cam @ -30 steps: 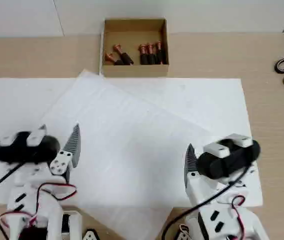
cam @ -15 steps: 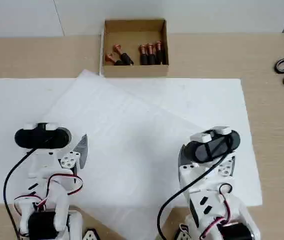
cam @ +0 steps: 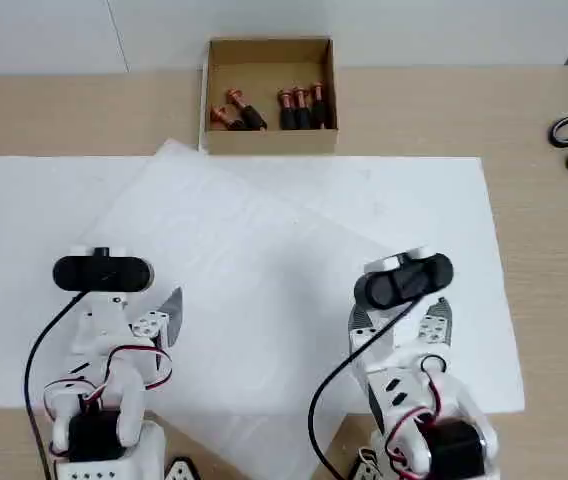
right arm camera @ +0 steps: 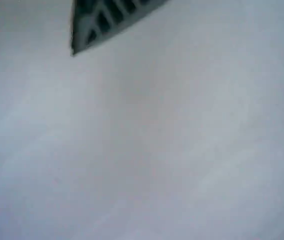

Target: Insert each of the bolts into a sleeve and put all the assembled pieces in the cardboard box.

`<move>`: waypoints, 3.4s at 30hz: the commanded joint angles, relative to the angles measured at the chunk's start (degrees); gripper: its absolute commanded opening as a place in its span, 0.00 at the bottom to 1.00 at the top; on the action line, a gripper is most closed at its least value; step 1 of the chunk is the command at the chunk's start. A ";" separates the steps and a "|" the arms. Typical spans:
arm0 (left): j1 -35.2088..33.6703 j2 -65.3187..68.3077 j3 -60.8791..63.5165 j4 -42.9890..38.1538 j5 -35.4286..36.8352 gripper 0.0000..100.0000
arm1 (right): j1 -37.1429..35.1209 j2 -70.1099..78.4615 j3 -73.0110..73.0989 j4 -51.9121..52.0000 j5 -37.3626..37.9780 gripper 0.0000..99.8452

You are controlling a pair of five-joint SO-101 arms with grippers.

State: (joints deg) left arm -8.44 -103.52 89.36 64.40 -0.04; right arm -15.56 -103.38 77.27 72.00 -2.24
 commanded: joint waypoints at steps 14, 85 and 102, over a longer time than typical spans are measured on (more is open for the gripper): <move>0.26 -0.53 3.30 -0.97 0.09 0.25 | -0.31 -0.57 13.98 -1.27 0.18 0.37; 0.26 -0.53 3.21 -0.97 0.09 0.25 | -0.31 -0.57 14.15 -2.77 0.26 0.37; 0.26 -0.53 3.21 -0.97 0.09 0.25 | -0.31 -0.57 14.15 -2.77 0.26 0.37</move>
State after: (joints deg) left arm -8.44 -103.52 92.79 64.40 -0.04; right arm -15.56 -103.65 91.78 70.33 -2.24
